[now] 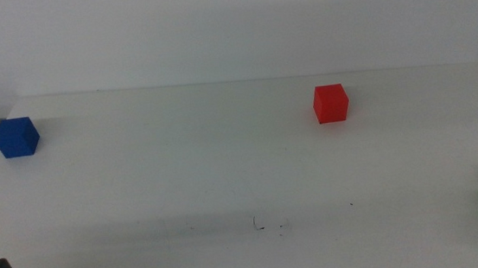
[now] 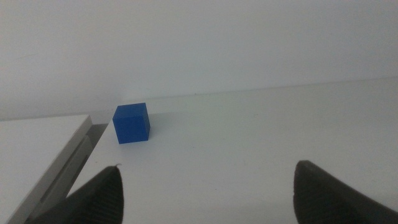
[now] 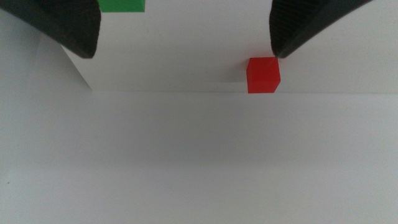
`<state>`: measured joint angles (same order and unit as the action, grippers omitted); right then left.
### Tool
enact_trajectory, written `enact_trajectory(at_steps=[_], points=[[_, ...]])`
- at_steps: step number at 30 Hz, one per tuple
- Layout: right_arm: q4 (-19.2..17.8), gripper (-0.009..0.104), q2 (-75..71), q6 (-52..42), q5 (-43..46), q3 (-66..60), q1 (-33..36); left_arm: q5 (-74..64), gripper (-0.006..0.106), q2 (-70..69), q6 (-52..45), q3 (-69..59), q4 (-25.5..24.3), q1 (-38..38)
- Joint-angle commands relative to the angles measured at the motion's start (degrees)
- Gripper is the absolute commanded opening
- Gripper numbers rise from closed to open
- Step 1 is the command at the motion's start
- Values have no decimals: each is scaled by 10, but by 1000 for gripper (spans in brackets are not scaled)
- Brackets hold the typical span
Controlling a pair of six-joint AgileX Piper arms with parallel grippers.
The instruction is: Stack red cubes first, then green, then blue cubes in a specific spot.
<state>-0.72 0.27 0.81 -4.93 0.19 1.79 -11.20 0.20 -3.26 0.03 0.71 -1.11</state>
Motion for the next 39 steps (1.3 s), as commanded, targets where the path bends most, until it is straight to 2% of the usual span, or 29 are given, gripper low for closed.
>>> enact_trajectory(at_steps=[1,6,10,13,17,20,26,35,39], points=[[1,93,-3,-2,0,-2,-2,8,94,-2,0,0,1,0],[7,93,5,-2,19,5,-2,8,94,-2,0,0,1,0],[7,93,94,-8,0,88,-2,8,94,-2,0,0,1,0],[-4,93,195,-8,-82,198,-1,8,94,-2,0,0,1,0],[26,93,341,-8,-224,328,-1,8,94,-2,0,0,1,0],[27,93,414,-8,-288,391,-1,8,94,-2,0,0,1,0],[31,93,498,14,-286,434,-1,8,94,-2,0,0,1,0],[40,93,528,33,-272,434,-1,8,94,-2,0,0,1,0],[49,93,544,-20,-292,448,0,8,94,-2,0,0,1,0]])
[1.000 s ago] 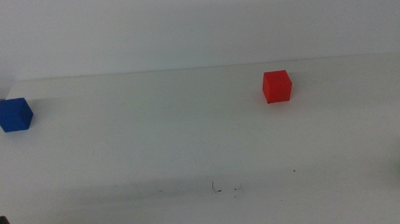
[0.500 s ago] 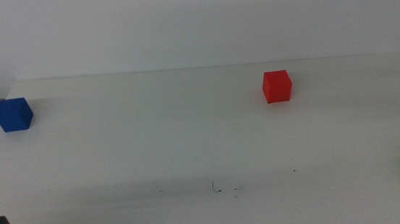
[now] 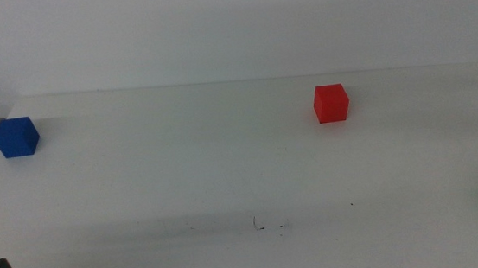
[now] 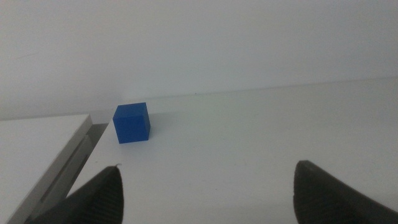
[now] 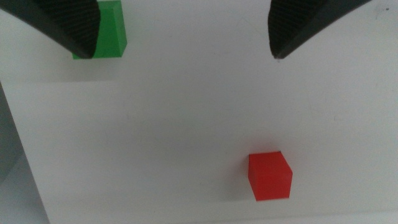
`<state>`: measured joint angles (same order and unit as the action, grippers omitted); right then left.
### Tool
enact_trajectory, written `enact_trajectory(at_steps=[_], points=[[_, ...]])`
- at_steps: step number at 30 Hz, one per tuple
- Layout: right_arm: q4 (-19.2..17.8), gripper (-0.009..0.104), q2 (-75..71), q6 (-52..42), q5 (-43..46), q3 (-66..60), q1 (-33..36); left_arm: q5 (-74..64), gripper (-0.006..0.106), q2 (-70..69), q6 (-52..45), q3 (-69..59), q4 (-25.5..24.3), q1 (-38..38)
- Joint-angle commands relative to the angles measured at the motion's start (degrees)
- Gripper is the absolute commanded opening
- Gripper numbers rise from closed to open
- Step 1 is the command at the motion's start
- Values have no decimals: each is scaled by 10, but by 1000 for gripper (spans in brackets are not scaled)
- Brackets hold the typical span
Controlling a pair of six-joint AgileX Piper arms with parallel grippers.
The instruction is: Stack red cubes first, then green, then blue cubes in a specific spot.
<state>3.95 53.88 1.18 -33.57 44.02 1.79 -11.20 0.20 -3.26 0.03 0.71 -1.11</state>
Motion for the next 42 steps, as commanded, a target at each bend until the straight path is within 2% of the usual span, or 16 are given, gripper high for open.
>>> enact_trajectory(at_steps=[1,5,9,15,23,32,35,38,42], points=[[3,93,17,-26,-13,19,0,8,94,-2,0,0,1,0],[9,93,85,-26,-55,99,5,8,94,-2,0,0,1,0],[7,93,192,-1,-94,201,47,8,94,-2,0,0,1,0],[-51,93,383,44,-165,398,134,8,94,-2,0,0,1,0],[-48,93,598,50,-280,656,160,8,94,-2,0,0,1,0],[-53,93,727,54,-283,766,160,8,94,-2,0,0,1,0],[-77,93,752,55,-262,771,160,8,94,-2,1,0,1,0],[-117,93,770,75,-243,771,160,8,94,-2,0,0,1,0],[-132,93,788,86,-225,771,159,8,94,-2,0,0,1,0]])
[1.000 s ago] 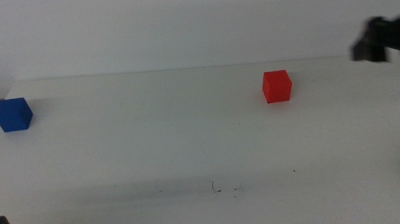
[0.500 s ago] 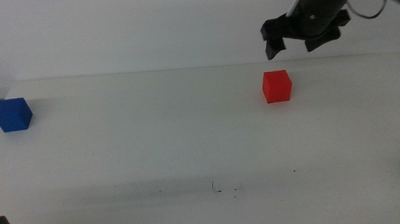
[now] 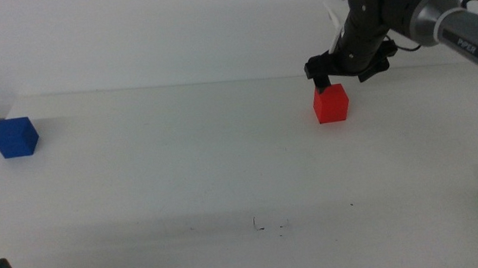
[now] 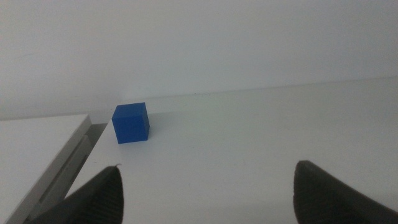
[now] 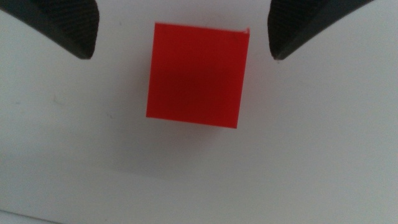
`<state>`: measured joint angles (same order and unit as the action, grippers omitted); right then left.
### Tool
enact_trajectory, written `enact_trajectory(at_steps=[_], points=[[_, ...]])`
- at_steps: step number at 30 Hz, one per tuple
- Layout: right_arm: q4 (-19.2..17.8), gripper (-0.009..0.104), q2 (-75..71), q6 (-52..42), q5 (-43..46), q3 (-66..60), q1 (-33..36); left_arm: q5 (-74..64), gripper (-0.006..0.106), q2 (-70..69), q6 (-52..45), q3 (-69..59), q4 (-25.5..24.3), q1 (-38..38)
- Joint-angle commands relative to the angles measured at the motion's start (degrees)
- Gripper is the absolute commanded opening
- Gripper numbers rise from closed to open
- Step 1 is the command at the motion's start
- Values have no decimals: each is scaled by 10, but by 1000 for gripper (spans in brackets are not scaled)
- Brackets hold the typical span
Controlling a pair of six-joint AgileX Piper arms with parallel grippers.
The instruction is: Stack red cubes first, then green, then blue cubes in a specific spot.
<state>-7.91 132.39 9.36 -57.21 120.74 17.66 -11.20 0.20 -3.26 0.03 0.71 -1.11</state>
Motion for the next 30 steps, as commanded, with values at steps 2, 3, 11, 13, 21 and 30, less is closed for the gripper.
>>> enact_trajectory(at_steps=[2,3,11,13,21,30], points=[[-13,93,9,4,23,4,0,8,94,-2,0,0,1,0],[-11,93,12,7,30,4,0,8,94,-2,0,0,1,0],[-10,89,33,12,49,4,0,8,94,-2,0,0,1,0],[-10,86,41,12,55,4,0,8,94,-2,0,0,1,0],[-10,49,61,12,79,4,0,8,94,-2,0,0,1,0],[-11,6,-11,89,16,-9,18,8,94,-2,0,0,1,0]])
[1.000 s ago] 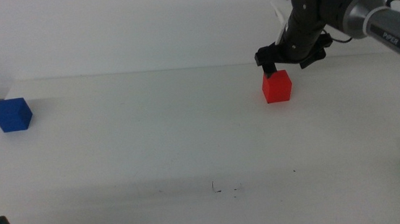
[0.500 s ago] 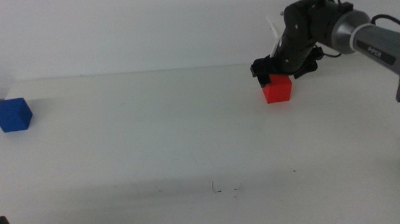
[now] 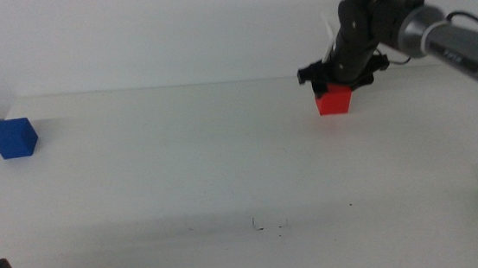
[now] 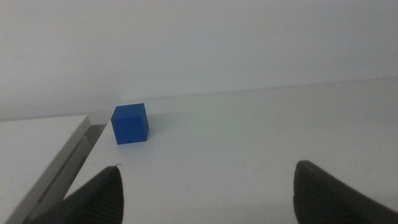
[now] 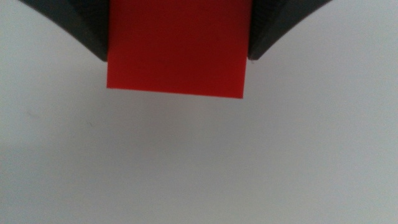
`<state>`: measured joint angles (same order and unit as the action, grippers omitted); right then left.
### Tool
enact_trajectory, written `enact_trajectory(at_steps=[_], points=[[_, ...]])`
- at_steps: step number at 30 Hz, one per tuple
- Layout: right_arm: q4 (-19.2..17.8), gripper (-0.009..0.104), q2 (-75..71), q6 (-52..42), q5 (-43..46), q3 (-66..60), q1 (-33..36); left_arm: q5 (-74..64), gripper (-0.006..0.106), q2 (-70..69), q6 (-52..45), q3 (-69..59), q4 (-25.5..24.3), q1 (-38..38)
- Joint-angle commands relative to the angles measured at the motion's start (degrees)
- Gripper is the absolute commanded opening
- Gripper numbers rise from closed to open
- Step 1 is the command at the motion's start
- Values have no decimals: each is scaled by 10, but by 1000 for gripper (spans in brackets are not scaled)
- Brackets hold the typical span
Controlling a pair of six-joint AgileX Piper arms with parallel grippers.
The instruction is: Stack red cubes first, then green, then blue cubes in a specific spot.
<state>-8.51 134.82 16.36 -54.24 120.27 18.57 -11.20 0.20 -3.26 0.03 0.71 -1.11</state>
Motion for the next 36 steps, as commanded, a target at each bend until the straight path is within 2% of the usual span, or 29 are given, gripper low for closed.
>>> enact_trajectory(at_steps=[1,3,7,11,14,20,22,25,36], points=[[-9,6,-55,33,-13,-25,16,8,94,-2,0,0,1,0],[-29,6,-106,69,8,-86,39,8,94,-2,0,0,1,0],[-96,6,-206,183,62,-247,103,8,94,-2,0,0,1,0],[-158,6,-269,316,60,-345,185,8,94,-2,0,0,1,0],[-169,6,-272,370,23,-350,236,8,94,-2,0,0,1,0],[-191,6,-262,466,39,-350,309,8,94,-2,0,0,1,0],[-181,6,-260,481,41,-350,313,8,94,-2,0,0,1,0],[-201,6,-252,495,41,-352,322,8,94,-2,0,0,1,0],[-211,6,-189,511,30,-352,320,8,94,-2,0,0,1,0]])
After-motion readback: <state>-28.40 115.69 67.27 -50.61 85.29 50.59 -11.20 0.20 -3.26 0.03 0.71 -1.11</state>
